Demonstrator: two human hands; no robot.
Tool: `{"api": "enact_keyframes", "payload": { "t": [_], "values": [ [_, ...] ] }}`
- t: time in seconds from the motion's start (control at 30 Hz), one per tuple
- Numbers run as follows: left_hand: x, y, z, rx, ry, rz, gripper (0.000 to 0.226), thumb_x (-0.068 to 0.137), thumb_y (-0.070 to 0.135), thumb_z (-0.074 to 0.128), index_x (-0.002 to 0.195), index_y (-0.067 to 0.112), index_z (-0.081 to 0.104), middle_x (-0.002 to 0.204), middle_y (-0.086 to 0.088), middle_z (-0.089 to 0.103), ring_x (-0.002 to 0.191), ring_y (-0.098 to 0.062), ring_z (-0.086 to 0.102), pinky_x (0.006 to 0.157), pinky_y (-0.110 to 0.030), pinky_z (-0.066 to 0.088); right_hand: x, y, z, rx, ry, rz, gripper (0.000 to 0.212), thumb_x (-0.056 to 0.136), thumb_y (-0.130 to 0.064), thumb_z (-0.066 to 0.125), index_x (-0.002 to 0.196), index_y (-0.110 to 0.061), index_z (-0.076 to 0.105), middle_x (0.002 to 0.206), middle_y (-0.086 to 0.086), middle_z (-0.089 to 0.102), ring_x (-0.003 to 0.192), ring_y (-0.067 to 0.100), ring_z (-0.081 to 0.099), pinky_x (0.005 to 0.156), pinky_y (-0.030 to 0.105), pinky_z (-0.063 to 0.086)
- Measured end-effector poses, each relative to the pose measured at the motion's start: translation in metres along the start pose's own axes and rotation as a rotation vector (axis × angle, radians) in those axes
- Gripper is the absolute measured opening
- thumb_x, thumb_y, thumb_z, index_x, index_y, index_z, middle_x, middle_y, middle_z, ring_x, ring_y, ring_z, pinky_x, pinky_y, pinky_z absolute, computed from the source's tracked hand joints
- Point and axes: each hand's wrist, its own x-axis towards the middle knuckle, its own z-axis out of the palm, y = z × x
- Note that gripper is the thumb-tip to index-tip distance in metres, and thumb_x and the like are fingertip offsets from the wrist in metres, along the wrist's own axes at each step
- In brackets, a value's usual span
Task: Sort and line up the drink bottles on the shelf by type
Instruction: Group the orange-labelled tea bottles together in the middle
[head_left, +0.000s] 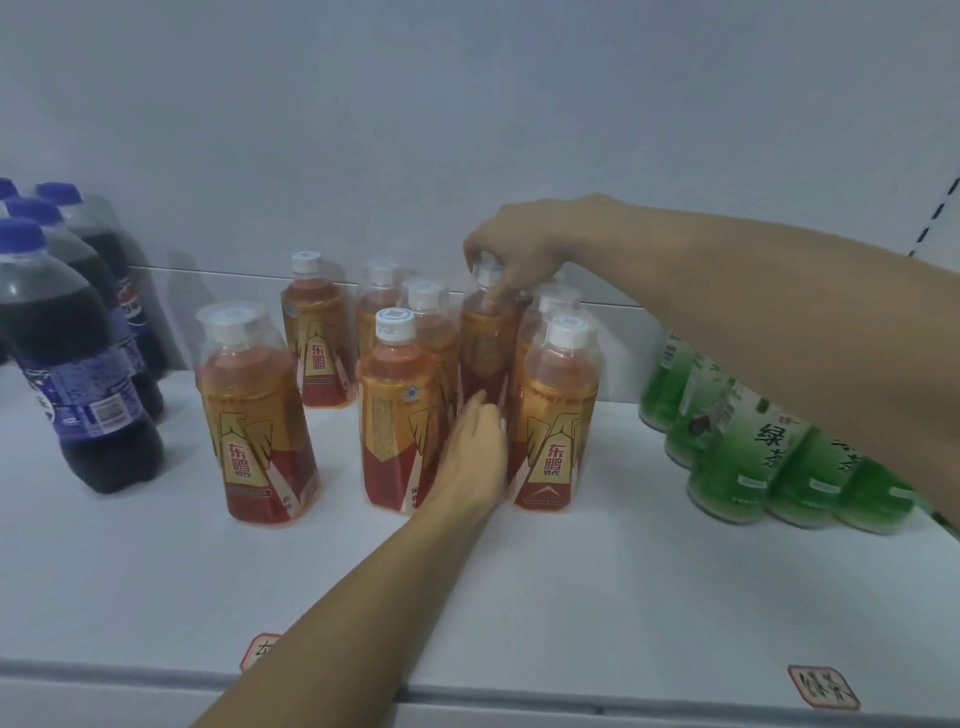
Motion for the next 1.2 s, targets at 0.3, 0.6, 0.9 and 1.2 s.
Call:
{"api": "enact_keyframes", "payload": {
  "t": [0.3,0.6,0.9,1.2],
  "values": [
    [-0.002,0.000,-0.001,0.026,0.002,-0.003,0.054,0.106,0.037,0.022,0.159,0.030,0.025,0.164,0.005,0.029,0.151,-0.015,0.023,0.125,-0.043,0.015,0.002,-0.002,-0.003,0.106,0.020,0.047,0.055,0.068,-0.053,0.086,0.112,-0.032,0.060,0.091,-0.010,0.053,0.100,0.025,0.056,0.084,0.035,0.048],
    [-0.019,0.004,-0.004,0.162,-0.047,0.144,0.052,0.109,0.028,0.023,0.160,0.022,0.019,0.168,0.001,0.017,0.155,-0.015,0.012,0.126,-0.043,0.010,0.000,-0.002,0.003,0.256,0.057,-0.054,0.045,0.073,-0.044,0.085,0.110,-0.039,0.060,0.113,-0.006,0.056,0.096,0.018,0.056,0.081,0.033,0.046],
    [-0.015,0.007,-0.002,0.137,-0.111,0.109,0.068,0.094,0.039,0.017,0.160,0.025,0.022,0.166,0.002,0.026,0.153,-0.018,0.021,0.124,-0.052,0.016,-0.001,0.002,0.004,0.296,0.100,-0.010,0.030,0.078,-0.042,0.084,0.104,-0.038,0.069,0.112,-0.005,0.062,0.100,0.018,0.059,0.089,0.032,0.048],
    [-0.021,0.010,-0.014,0.063,-0.166,0.035,0.058,0.095,0.048,0.019,0.139,0.031,0.053,0.138,0.010,0.055,0.132,-0.012,0.047,0.107,-0.033,0.031,-0.022,-0.019,-0.016,0.288,0.246,-0.060,0.024,0.097,-0.036,0.061,0.119,-0.029,0.067,0.119,-0.003,0.065,0.095,0.014,0.060,0.085,0.028,0.043]
  ]
}}
